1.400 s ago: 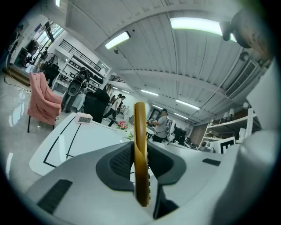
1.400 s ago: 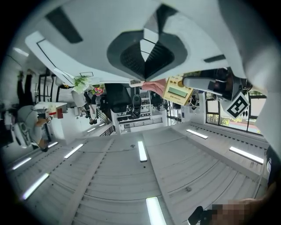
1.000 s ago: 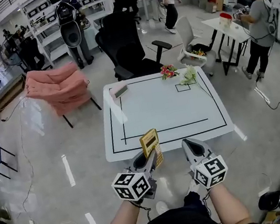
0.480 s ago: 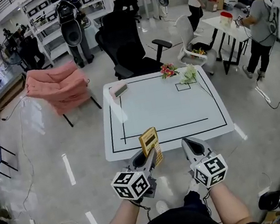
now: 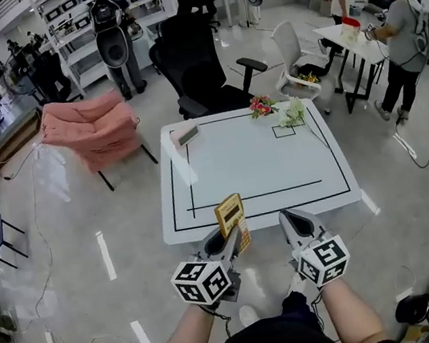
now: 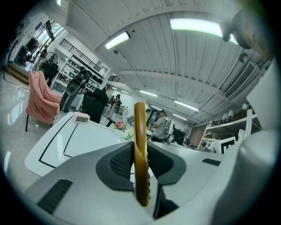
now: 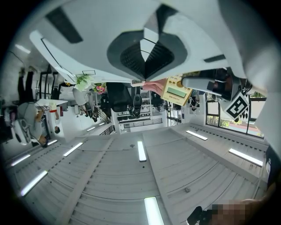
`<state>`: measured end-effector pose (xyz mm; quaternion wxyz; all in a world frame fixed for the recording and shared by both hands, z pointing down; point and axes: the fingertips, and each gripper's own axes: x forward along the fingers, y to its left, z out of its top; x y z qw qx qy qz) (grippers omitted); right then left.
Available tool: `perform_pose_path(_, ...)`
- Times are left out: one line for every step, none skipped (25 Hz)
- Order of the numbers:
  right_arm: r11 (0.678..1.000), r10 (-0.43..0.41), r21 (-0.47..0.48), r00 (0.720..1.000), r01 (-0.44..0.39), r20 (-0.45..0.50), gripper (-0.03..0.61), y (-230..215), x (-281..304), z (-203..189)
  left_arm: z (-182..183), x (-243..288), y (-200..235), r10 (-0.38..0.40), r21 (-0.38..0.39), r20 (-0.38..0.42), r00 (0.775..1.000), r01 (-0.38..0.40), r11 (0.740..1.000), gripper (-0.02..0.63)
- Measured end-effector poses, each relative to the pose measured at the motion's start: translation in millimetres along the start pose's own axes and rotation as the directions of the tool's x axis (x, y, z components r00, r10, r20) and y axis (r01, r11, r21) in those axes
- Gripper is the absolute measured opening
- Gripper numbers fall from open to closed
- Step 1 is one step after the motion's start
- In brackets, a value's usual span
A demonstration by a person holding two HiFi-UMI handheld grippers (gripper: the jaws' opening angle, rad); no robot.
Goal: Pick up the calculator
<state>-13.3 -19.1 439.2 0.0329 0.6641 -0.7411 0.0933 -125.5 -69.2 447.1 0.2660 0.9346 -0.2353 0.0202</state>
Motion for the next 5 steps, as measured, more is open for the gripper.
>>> perform_pose_path(1.000, 0.001, 0.000, 1.000, -0.001, 0.000, 0.001, 0.4, -0.2, 0.2, 0.1, -0.7, -0.3, 0.001, 0.000, 0.001, 1.000, -0.001, 1.000, 0.080)
perform_pose_path(1.000, 0.001, 0.000, 1.000, -0.001, 0.000, 0.001, 1.0, -0.6, 0.6, 0.3, -1.5, -0.6, 0.002, 0.000, 0.001, 1.000, -0.002, 1.000, 0.080)
perform_pose_path(1.000, 0.002, 0.000, 1.000, -0.002, 0.000, 0.002, 1.7, -1.0, 0.9, 0.4, -2.3, -0.9, 0.002, 0.000, 0.002, 1.000, -0.002, 1.000, 0.080)
perform_pose_path(1.000, 0.002, 0.000, 1.000, -0.002, 0.000, 0.002, 2.5, -1.5, 1.3, 0.5, -3.2, -1.3, 0.003, -0.001, 0.002, 1.000, -0.003, 1.000, 0.080)
perform_pose_path(1.000, 0.003, 0.000, 1.000, -0.003, 0.000, 0.000, 3.3, -1.9, 1.6, 0.6, -4.1, -1.5, 0.003, -0.001, 0.003, 1.000, -0.003, 1.000, 0.080)
